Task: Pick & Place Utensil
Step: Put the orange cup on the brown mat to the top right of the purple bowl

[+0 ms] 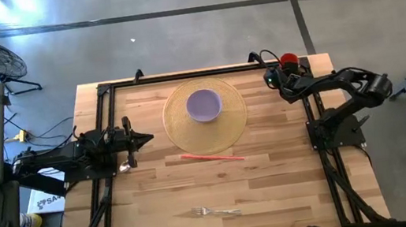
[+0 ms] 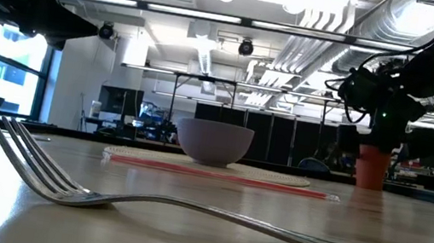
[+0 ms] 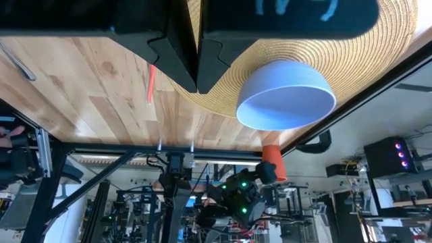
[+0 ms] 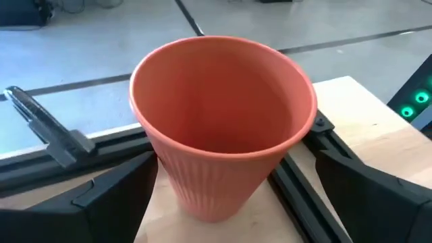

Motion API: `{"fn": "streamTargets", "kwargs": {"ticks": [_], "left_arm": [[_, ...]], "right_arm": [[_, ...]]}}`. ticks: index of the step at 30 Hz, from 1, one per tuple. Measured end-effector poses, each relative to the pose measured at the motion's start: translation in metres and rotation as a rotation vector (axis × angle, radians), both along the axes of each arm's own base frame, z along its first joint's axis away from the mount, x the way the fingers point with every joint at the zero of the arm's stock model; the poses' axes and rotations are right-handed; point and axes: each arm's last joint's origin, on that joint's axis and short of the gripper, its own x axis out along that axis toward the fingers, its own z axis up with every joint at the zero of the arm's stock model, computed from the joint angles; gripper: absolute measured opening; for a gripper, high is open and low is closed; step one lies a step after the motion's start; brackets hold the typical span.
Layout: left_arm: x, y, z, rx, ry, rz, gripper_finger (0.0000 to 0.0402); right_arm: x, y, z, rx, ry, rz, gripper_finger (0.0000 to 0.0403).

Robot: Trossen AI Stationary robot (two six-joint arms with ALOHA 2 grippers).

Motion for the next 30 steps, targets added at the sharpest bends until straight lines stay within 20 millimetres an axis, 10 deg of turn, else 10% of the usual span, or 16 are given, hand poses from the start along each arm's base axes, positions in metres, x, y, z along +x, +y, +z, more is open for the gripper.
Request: {"fn": "streamTargets", "kwargs": {"ticks": [30], "left_arm": [[0.000, 0.000, 0.000, 0.000, 0.000, 0.000, 0.0007]], "right_arm": [[0.013, -0.002, 0.004, -0.008, -0.101, 0.120, 0.0373]]}}
